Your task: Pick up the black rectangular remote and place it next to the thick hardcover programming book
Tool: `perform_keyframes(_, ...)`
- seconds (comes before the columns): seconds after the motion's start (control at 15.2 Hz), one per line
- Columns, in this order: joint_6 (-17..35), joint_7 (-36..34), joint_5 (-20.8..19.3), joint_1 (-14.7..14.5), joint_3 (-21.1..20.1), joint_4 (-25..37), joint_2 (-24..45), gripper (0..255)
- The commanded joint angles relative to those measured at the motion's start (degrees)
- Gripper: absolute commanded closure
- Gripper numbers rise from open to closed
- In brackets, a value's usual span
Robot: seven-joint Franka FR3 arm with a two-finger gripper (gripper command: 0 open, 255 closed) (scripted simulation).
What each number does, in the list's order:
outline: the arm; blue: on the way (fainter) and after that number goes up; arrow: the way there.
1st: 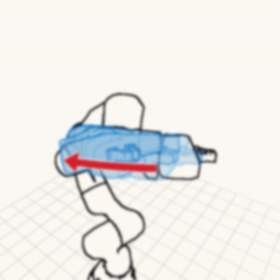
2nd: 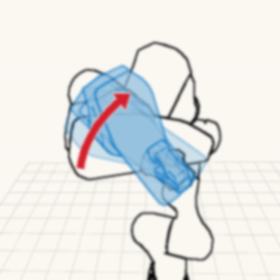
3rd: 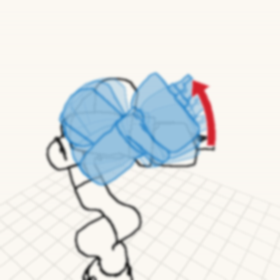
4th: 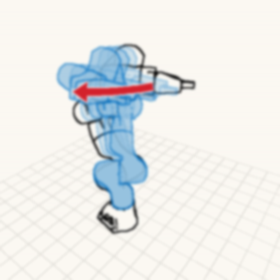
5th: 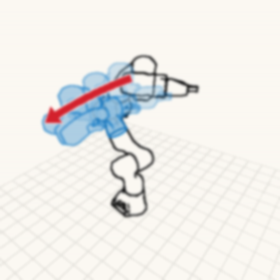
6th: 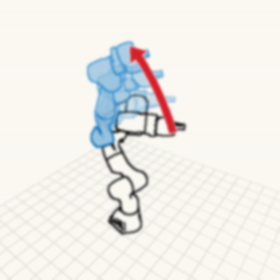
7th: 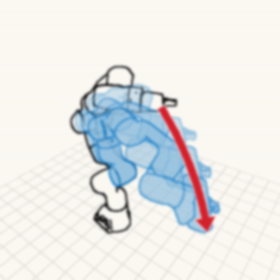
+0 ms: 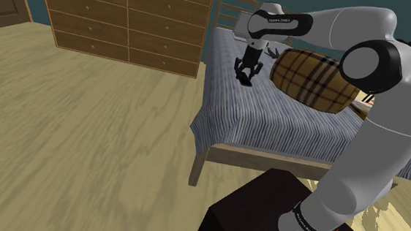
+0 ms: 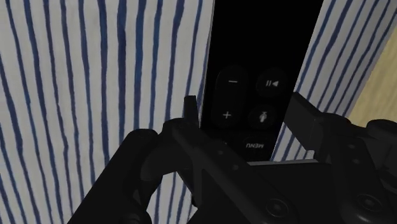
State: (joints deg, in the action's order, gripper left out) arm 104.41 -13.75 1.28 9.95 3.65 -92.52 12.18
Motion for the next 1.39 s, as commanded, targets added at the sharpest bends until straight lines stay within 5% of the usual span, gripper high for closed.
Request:
perform_keyframes(0.0,-1.5,0.0,0.0,0.0,0.0,1.3,-0.2,255)
perform_keyframes(0.59,-8.4,0.0,0.0,0.1,0.1,8.6,0.2,255)
perform_keyframes(1.32,-4.5,11.6,-1.1,6.3,5.4,-9.4,-13.8,255)
